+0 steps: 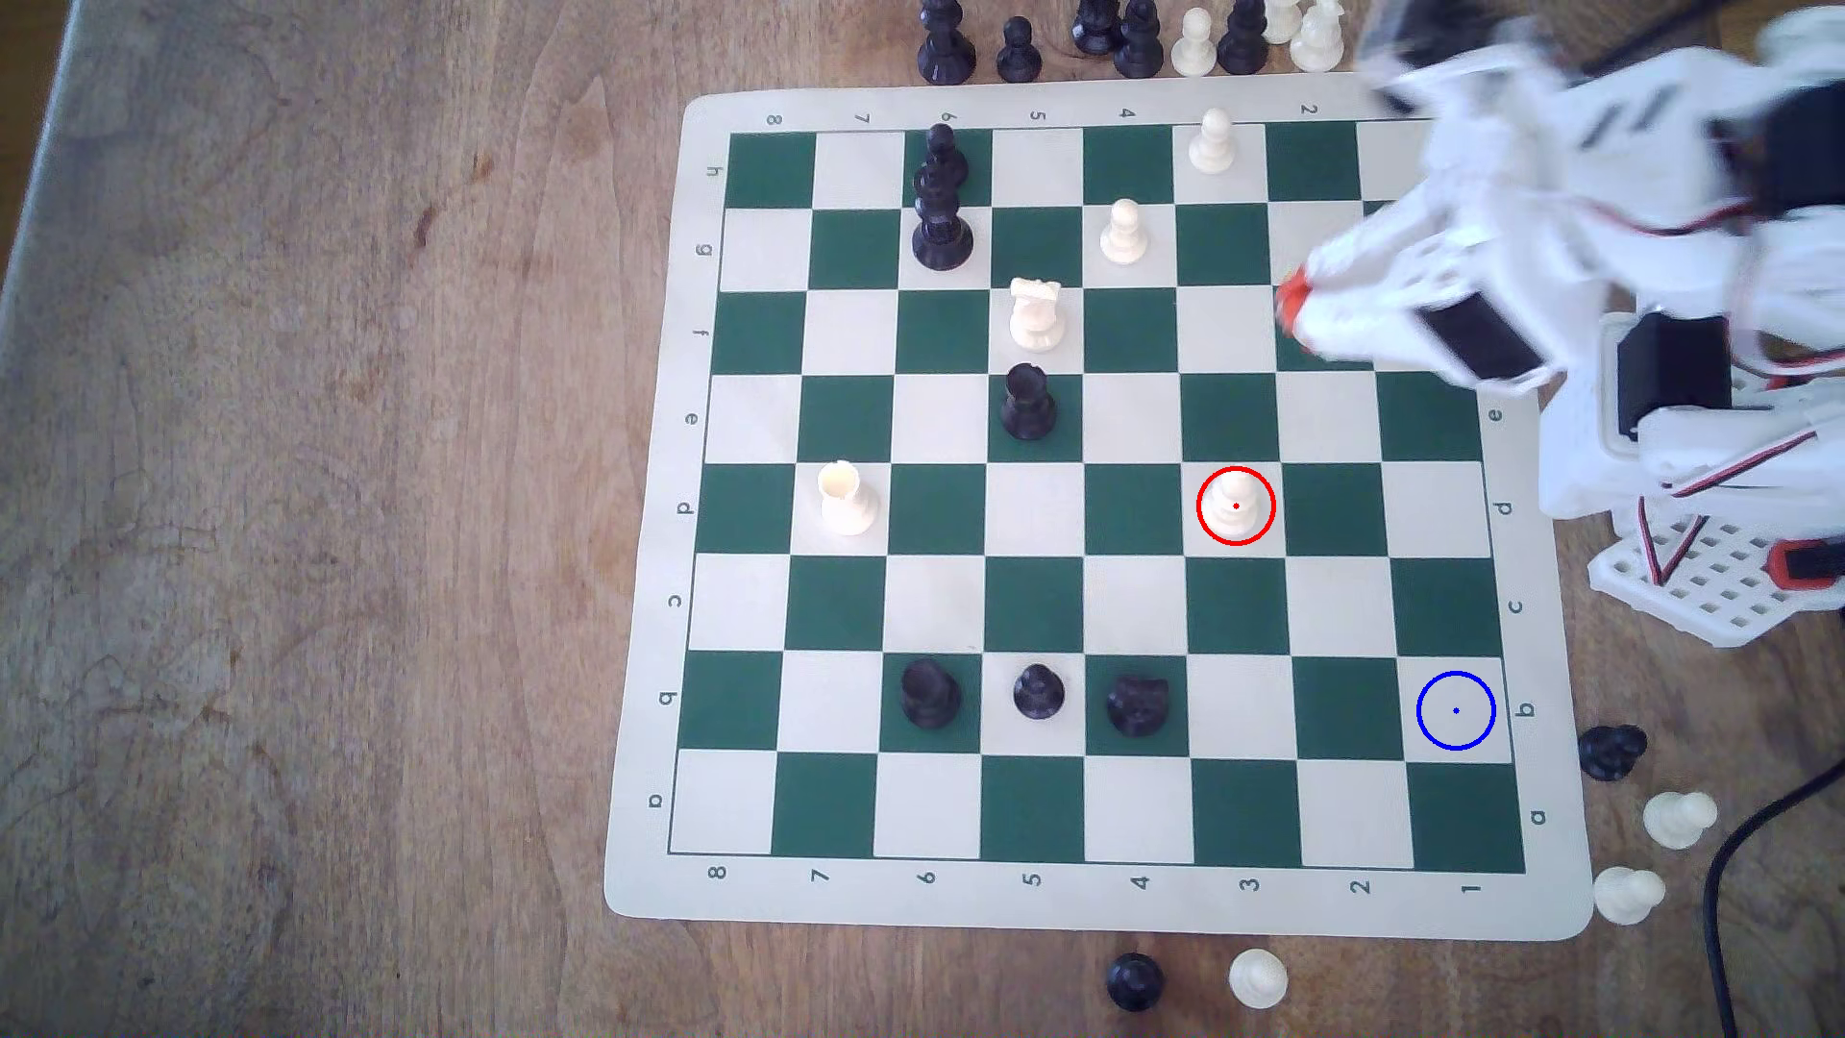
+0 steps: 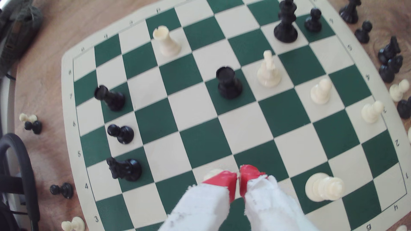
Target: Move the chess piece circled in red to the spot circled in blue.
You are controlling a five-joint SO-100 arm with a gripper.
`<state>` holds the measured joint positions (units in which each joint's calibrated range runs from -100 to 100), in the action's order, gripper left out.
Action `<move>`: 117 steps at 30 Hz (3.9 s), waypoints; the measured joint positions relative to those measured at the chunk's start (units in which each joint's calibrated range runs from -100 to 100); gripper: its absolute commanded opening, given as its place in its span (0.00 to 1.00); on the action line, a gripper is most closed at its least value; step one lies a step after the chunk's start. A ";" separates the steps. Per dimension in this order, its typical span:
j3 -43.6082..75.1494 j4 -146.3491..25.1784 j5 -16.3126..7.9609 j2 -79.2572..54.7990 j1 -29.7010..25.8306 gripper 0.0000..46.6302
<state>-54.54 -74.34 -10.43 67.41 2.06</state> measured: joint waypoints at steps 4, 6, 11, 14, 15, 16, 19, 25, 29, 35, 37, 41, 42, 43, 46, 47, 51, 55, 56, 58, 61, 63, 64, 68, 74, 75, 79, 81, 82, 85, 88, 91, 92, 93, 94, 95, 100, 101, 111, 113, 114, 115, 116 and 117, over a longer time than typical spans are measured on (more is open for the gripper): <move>3.16 0.08 -2.44 -10.98 -3.32 0.15; 3.43 0.08 -2.64 -13.49 -4.20 0.20; 3.80 0.08 -2.00 -19.19 -6.19 0.27; 3.80 0.08 -1.07 -21.87 -5.90 0.29; 3.80 0.08 -0.68 -22.87 -5.90 0.34; 3.80 0.08 -0.10 -24.72 -5.90 0.35; 3.80 1.04 0.39 -27.15 -5.90 0.38; 5.15 4.70 0.44 -31.76 -5.90 0.39; 5.60 6.77 0.44 -35.02 -6.49 0.39; 5.60 8.29 0.44 -37.87 -6.71 0.37; 5.60 9.24 0.44 -38.21 -6.71 0.36; 5.60 10.04 0.63 -39.72 -6.71 0.36; 5.60 10.28 0.88 -40.13 -6.71 0.36; 5.60 10.36 1.03 -40.39 -6.71 0.36; 5.60 10.92 1.07 -40.72 -6.71 0.36; 5.60 11.16 1.07 -40.72 -6.71 0.36; 5.60 11.55 1.07 -41.64 -6.71 0.36; 5.60 11.55 1.51 -41.89 -6.64 0.35; 5.60 11.55 1.76 -42.06 -6.49 0.35; 5.42 11.55 2.00 -42.31 -5.83 0.34; 4.52 11.55 2.30 -42.40 -4.72 0.33; 4.25 11.55 2.30 -42.40 -4.94 0.34; 4.07 11.55 2.30 -42.40 -5.24 0.34; 3.98 11.55 2.30 -42.40 -5.75 0.33; 3.98 11.55 2.30 -42.40 -5.75 0.29; 3.98 11.55 2.30 -42.40 -5.75 0.28; 3.98 11.55 2.30 -42.40 -5.75 0.10; 3.98 11.55 2.30 -42.40 -5.75 0.01; 3.98 11.55 2.30 -42.40 -5.75 0.01; 3.62 11.55 2.30 -42.40 -5.83 0.01; 3.52 11.55 2.30 -42.40 -6.05 0.00; 3.52 11.55 2.30 -42.31 -6.12 0.00; 3.52 11.55 2.30 -42.31 -6.12 0.00; 3.43 11.55 2.30 -41.98 -6.12 0.00; 3.43 11.55 2.49 -41.47 -6.12 0.00; 3.43 11.47 2.93 -40.30 -6.12 0.00; 3.43 6.69 3.81 -34.27 -6.56 0.01; 3.43 5.50 3.81 -33.18 -7.08 0.01; 3.43 -2.15 0.44 -24.05 -21.68 0.01; 3.43 -2.63 -0.44 -23.63 -26.25 0.01; 3.43 -2.63 -0.29 -23.63 -27.43 0.01; 3.34 -2.23 -0.44 -23.63 -28.32 0.01; 2.53 -1.20 -0.59 -23.54 -29.20 0.01; 1.36 0.08 -0.68 -23.54 -31.64 0.01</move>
<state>-53.19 -74.26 -11.11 43.86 -29.57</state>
